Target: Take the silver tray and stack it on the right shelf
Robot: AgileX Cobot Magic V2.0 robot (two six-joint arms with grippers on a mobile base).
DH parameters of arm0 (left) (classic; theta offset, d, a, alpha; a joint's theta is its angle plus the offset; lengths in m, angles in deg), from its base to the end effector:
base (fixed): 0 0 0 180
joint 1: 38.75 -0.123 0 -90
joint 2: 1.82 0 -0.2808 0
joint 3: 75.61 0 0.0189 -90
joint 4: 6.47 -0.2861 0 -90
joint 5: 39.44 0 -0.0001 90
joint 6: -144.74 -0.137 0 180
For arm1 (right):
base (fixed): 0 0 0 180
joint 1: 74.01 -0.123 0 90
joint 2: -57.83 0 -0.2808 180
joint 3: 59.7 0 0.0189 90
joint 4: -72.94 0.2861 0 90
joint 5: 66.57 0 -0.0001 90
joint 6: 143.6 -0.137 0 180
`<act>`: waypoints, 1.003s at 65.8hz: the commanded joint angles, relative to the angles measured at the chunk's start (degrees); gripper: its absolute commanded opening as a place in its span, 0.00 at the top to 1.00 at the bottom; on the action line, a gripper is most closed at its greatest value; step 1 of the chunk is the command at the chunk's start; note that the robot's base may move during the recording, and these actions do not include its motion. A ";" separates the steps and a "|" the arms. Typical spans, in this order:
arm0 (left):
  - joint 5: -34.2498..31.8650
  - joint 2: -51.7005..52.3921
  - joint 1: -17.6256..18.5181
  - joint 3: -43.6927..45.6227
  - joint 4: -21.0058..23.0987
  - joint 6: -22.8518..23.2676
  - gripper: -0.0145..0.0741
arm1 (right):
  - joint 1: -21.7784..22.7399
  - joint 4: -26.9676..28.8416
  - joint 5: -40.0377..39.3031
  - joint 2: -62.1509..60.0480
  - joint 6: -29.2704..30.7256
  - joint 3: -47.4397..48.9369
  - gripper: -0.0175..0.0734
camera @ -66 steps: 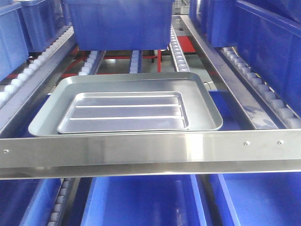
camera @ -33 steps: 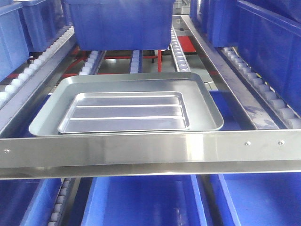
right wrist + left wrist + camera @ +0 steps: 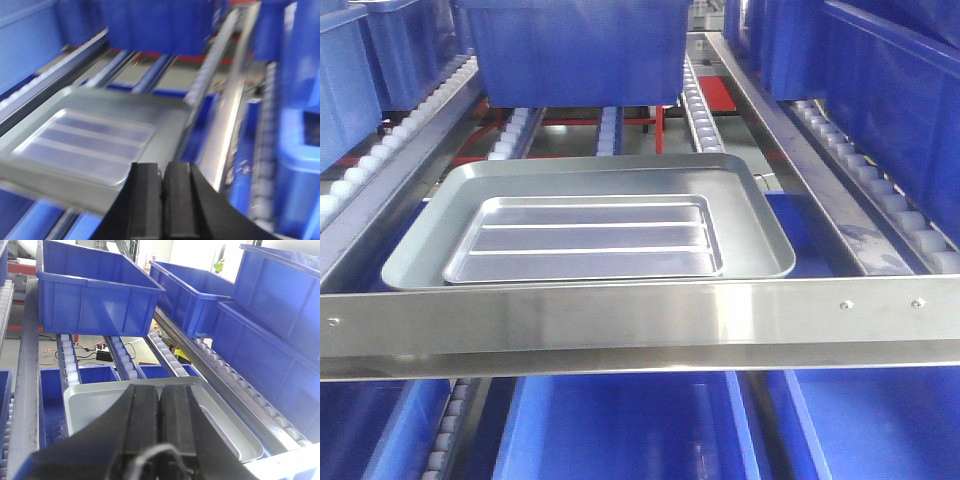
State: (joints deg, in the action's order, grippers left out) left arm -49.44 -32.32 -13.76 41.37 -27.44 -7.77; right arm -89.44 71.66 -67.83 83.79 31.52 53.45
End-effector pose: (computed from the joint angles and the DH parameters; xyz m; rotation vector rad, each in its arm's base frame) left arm 0.1603 -0.0841 0.2806 0.2856 1.4610 -0.4959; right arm 0.1650 0.0456 0.2470 -0.1657 1.5953 0.2584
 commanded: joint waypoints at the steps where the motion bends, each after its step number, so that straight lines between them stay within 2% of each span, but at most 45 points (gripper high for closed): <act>1: -5.24 -0.17 0.28 1.74 0.03 -0.06 0.94 | 4.66 4.81 -13.94 -1.14 5.21 -2.34 0.75; 7: -5.24 -0.17 0.28 1.74 0.03 -0.06 0.94 | 7.54 4.81 -16.59 -3.53 4.88 -6.08 0.75; 21: -5.24 -0.17 0.28 1.74 0.03 -0.06 0.94 | 9.29 4.81 -15.35 -13.22 4.88 -12.09 0.75; 30: -5.24 -0.17 0.28 1.74 0.03 -0.06 0.94 | 11.75 4.81 -7.28 -19.89 4.88 -11.94 0.75; 38: -5.12 -0.27 0.28 1.74 0.03 -0.06 0.94 | 13.96 4.76 -7.07 -19.75 4.88 -11.94 0.75; 50: -5.12 -0.27 0.28 1.74 0.03 -0.06 0.94 | 14.11 4.29 -8.19 -19.75 4.88 -11.94 0.75; 60: -5.12 -0.27 0.28 1.74 0.03 -0.06 0.94 | 14.11 -3.53 -8.19 -19.75 -4.02 -11.94 0.75; 66: -5.12 -0.27 0.28 1.74 0.03 -0.06 0.94 | 14.11 -4.45 -8.19 -19.75 -4.70 -11.94 0.75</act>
State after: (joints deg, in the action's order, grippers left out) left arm -49.44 -32.32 -13.76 41.37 -27.44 -7.77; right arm -75.66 69.06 -70.59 65.09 28.11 41.39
